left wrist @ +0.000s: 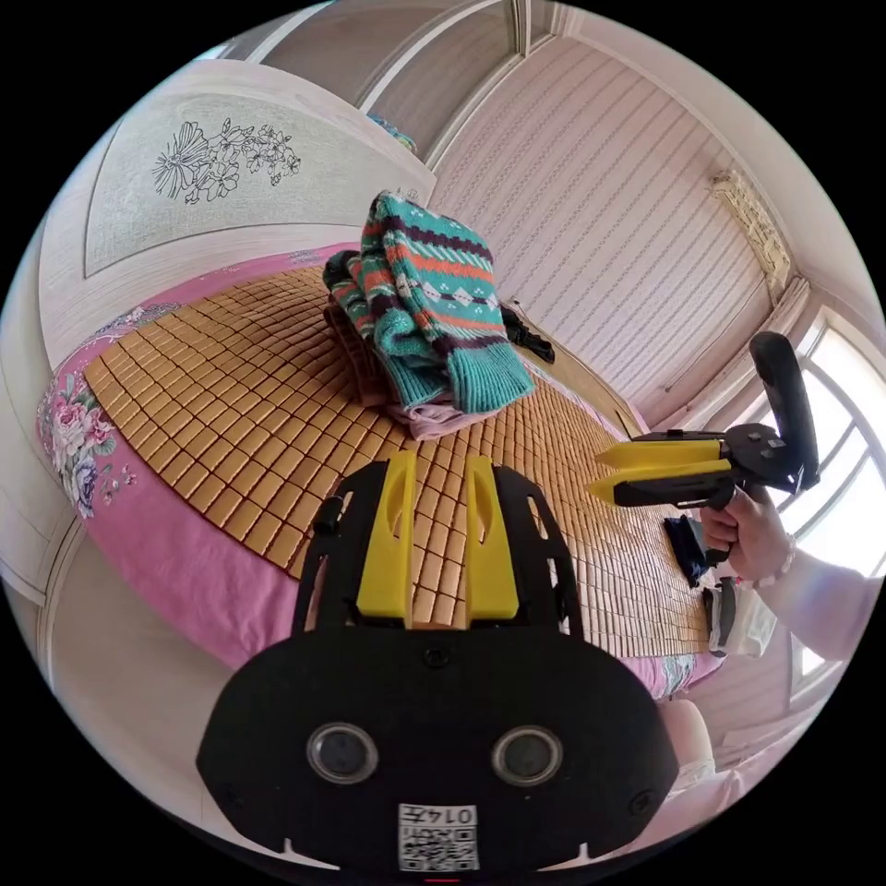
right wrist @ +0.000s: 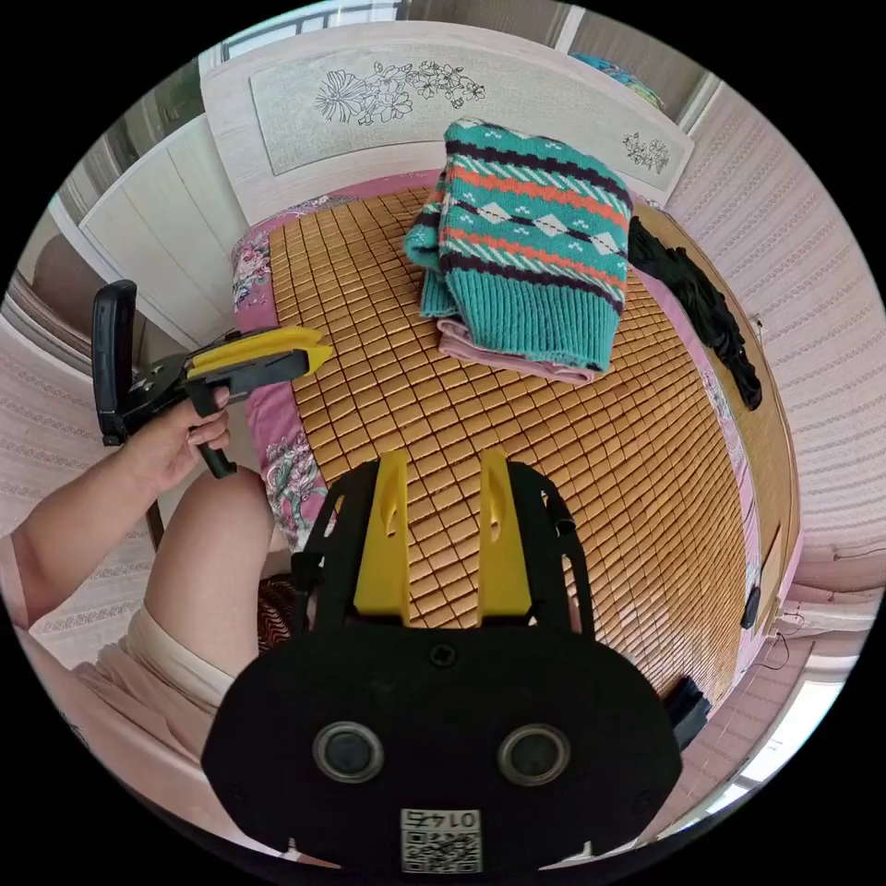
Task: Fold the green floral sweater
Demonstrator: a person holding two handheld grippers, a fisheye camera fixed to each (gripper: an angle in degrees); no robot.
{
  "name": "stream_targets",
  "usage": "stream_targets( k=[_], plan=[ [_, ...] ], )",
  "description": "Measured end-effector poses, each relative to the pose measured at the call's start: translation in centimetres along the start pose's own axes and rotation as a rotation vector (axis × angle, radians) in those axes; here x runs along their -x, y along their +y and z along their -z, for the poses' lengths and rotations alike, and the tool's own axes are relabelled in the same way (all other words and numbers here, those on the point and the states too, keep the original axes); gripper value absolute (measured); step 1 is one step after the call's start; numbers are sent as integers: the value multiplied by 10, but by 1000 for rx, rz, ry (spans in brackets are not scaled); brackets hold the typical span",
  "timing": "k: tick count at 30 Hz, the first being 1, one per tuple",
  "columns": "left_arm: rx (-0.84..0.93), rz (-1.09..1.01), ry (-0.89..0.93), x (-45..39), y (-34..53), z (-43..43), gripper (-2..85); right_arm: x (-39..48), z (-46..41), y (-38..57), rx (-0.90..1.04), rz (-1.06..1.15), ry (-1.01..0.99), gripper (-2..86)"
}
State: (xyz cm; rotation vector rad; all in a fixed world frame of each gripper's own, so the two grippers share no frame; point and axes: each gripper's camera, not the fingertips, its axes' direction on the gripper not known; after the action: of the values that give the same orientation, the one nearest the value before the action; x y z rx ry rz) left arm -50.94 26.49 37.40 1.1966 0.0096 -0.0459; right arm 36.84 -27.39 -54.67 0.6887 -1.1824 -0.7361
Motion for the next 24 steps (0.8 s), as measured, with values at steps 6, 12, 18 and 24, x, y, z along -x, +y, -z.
stream_targets(
  k=[6,12,18,24],
  plan=[
    [23,48,-27,20,-26,-39,111,25,-15,-78,47,34,137,115],
    [58,57,-93,35,-49,-67,120,36,-38,-126,69,-4,210,170],
    [127,35,-99,36,-60,-85,57,27,-80,-145,217,-17,320,132],
    [56,-23,-95,28,-52,-47,24,-17,-36,-105,100,-23,213,47]
  ],
)
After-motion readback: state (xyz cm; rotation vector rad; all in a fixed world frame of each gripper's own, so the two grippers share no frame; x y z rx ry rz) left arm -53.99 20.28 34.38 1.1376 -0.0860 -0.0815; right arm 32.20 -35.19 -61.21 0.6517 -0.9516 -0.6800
